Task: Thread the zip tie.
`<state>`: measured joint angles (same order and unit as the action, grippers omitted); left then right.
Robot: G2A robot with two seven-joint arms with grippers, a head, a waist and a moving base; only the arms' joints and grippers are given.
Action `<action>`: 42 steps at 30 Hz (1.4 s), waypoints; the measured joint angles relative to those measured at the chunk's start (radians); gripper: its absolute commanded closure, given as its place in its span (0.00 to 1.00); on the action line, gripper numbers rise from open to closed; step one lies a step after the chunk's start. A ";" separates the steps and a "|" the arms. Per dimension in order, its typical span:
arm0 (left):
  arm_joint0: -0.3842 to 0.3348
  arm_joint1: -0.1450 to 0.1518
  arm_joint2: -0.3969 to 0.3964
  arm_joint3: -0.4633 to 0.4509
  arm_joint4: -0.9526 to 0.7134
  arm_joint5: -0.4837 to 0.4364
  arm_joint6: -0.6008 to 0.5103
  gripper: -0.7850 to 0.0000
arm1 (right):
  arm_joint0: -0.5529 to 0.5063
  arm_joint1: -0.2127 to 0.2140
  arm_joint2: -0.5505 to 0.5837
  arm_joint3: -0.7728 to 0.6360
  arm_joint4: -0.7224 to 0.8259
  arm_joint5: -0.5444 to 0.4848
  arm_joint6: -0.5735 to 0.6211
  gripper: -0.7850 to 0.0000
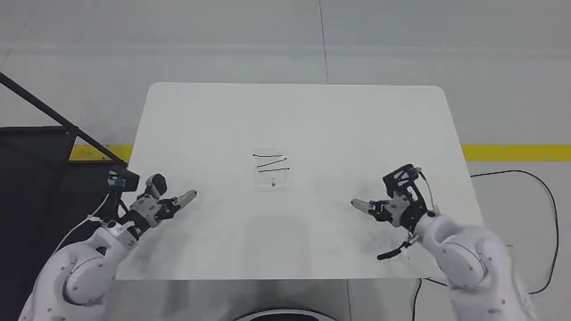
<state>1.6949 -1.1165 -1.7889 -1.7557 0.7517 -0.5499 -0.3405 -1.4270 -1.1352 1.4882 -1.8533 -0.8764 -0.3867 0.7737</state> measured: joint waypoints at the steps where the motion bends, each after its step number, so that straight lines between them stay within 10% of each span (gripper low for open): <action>1: -0.003 0.001 -0.005 0.001 -0.009 -0.002 -0.013 0.00 | 0.021 0.000 -0.012 0.012 0.025 0.001 0.031 0.00; 16: -0.008 0.005 0.005 0.009 -0.053 -0.033 -0.063 0.00 | 0.044 0.000 -0.058 0.035 0.009 -0.007 0.072 0.00; 35: -0.073 0.031 0.017 0.067 -0.336 -0.053 -0.316 0.00 | 0.552 -0.058 -0.329 0.454 0.654 0.263 0.429 0.00; 42: -0.078 0.034 0.011 0.068 -0.337 -0.036 -0.324 0.00 | 0.561 -0.059 -0.331 0.466 0.657 0.268 0.419 0.00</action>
<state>1.6172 -1.0827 -1.7780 -1.6878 0.4149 -0.5855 -0.6645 -0.8657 -1.1939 1.1574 -1.3873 -0.2196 -0.1185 1.1924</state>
